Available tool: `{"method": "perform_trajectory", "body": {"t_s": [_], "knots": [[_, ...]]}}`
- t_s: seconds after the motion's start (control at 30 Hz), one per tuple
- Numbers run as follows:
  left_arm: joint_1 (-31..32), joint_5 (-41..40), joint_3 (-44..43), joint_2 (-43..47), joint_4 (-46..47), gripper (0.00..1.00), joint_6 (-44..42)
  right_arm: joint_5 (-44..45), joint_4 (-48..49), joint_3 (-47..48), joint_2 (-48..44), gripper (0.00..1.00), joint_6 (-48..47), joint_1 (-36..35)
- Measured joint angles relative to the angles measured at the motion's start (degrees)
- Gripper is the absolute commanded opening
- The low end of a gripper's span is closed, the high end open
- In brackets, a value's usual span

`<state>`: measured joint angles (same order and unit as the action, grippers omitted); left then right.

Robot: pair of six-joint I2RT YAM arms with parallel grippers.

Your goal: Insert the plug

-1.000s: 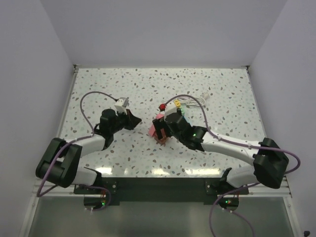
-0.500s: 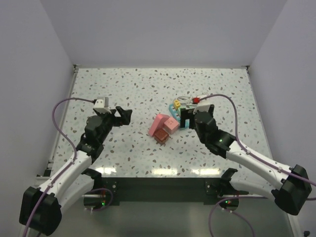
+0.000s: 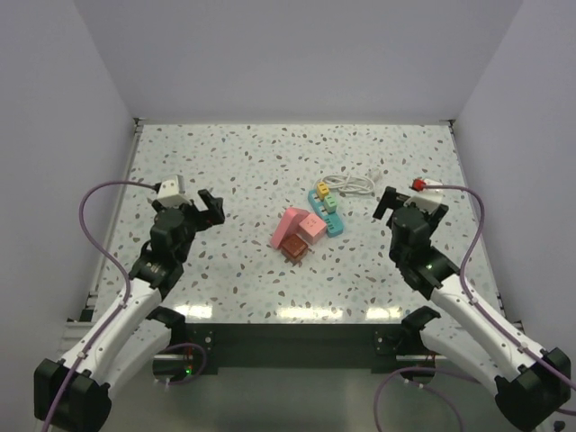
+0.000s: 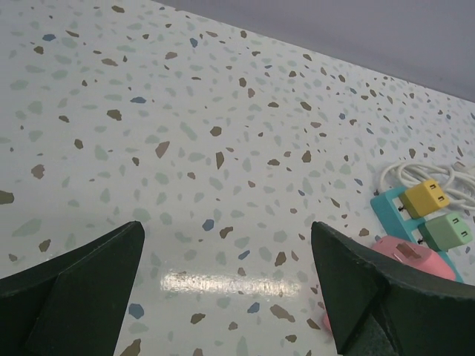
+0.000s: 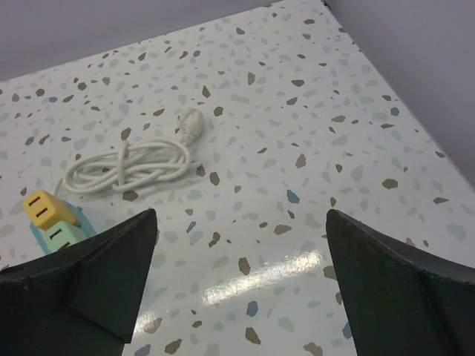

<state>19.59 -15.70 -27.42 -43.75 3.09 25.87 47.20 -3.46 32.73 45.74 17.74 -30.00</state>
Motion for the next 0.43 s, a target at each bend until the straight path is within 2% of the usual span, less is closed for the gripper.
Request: {"method": "perform_trajectory", "body": {"t_s": [0.43], "knots": [[0.0, -5.0, -0.2, 1.5, -1.9, 1.00, -0.5, 2.7, -3.2, -0.1, -0.9, 0.99, 0.3, 0.0]]}}
